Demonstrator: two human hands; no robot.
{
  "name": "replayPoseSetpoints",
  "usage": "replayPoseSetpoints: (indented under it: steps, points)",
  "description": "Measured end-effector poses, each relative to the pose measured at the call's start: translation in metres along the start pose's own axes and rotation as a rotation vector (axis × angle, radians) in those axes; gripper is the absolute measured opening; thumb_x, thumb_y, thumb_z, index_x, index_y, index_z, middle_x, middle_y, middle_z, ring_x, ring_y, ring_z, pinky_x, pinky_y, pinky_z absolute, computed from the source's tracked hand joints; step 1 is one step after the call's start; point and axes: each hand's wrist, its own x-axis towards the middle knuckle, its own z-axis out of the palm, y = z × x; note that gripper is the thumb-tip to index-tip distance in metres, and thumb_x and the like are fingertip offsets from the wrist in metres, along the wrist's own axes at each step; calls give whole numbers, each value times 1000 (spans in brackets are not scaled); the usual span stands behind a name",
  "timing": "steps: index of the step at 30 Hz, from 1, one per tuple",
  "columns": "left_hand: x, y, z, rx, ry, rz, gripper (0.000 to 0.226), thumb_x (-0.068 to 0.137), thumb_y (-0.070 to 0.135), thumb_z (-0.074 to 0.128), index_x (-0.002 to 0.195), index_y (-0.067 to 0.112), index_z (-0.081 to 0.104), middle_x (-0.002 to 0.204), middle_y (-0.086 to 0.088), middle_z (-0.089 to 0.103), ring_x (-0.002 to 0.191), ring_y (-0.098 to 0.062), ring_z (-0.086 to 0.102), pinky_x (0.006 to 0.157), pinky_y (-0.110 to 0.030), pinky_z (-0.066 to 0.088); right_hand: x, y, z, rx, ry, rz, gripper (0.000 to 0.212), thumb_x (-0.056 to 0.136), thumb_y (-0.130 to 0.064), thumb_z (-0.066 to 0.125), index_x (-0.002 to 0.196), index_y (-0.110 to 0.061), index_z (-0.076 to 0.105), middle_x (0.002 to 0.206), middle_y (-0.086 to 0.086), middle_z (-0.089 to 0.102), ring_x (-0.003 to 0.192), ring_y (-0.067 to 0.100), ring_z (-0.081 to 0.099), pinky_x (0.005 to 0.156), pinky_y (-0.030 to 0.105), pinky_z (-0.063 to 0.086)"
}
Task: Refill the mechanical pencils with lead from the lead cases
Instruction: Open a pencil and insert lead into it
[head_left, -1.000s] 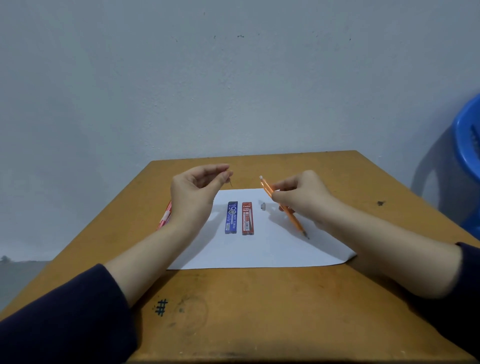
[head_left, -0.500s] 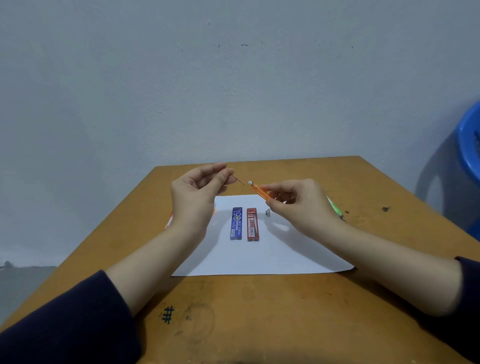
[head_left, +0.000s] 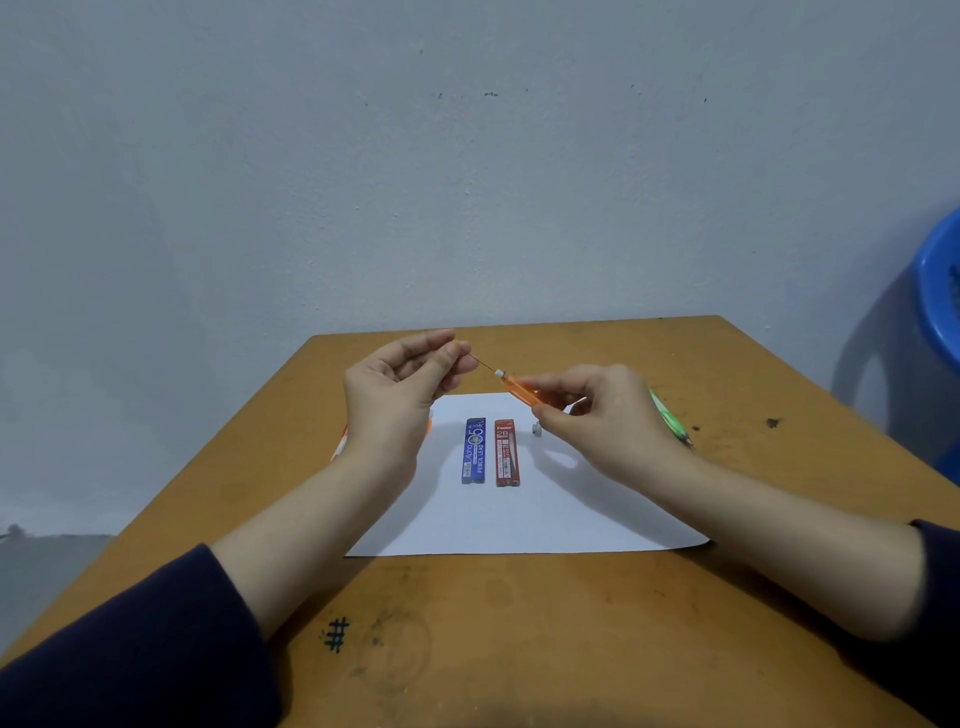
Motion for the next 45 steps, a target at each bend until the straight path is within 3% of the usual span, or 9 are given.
replayPoseSetpoints:
  steps: [14,45]
  points:
    - [0,0,0,7,-5,13,14,86,0,63,100,0,67,83,-8,75,80,-19,72,77,-25,58,1,0,1,8,3,-18,27,84,-15,66,106,-29,72,73,-22,62,68,-7,55,58,10,41]
    - [-3,-2,3,91,-50,95,12,82,-3,68,90,6,71,78,-7,74,76,-19,72,81,-31,58,1,0,2,8,3,-25,28,84,-13,65,107,-28,72,75,-20,62,70,-4,56,59,10,40]
